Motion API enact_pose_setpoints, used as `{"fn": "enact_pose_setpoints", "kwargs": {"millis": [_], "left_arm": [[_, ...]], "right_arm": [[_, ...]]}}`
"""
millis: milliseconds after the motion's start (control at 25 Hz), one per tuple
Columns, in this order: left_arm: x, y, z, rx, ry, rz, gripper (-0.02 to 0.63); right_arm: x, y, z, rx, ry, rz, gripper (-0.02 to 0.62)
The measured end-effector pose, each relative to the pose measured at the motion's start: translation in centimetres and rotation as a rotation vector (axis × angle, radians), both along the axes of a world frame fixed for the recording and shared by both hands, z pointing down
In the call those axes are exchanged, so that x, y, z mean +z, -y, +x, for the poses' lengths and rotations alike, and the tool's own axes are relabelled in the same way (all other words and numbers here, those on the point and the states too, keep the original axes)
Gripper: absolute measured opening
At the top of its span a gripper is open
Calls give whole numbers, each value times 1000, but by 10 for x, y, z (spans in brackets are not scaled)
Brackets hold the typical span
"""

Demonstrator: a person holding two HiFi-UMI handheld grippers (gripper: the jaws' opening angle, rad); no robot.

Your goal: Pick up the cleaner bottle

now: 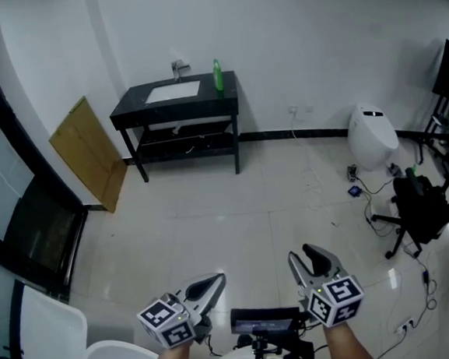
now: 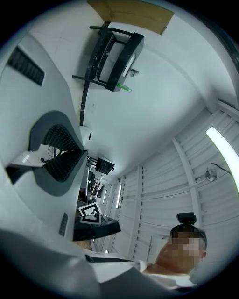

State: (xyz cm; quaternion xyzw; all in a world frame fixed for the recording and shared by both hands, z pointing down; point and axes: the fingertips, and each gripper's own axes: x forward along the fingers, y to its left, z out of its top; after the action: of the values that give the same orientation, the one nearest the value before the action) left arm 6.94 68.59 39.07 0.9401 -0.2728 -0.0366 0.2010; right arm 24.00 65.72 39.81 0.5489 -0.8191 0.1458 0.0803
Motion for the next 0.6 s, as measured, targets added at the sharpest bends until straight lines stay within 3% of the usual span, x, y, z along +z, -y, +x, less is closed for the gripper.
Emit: {"fn": "enact_pose_setpoints", "kwargs": {"millis": [280, 600], "left_arm": [[11, 59, -13, -57, -6, -18, -5], [7, 158, -35, -159, 12, -13, -5]], "right_arm": [[13, 70, -14, -60, 8, -17, 167], [18, 186, -25, -136, 22, -27, 167]]}}
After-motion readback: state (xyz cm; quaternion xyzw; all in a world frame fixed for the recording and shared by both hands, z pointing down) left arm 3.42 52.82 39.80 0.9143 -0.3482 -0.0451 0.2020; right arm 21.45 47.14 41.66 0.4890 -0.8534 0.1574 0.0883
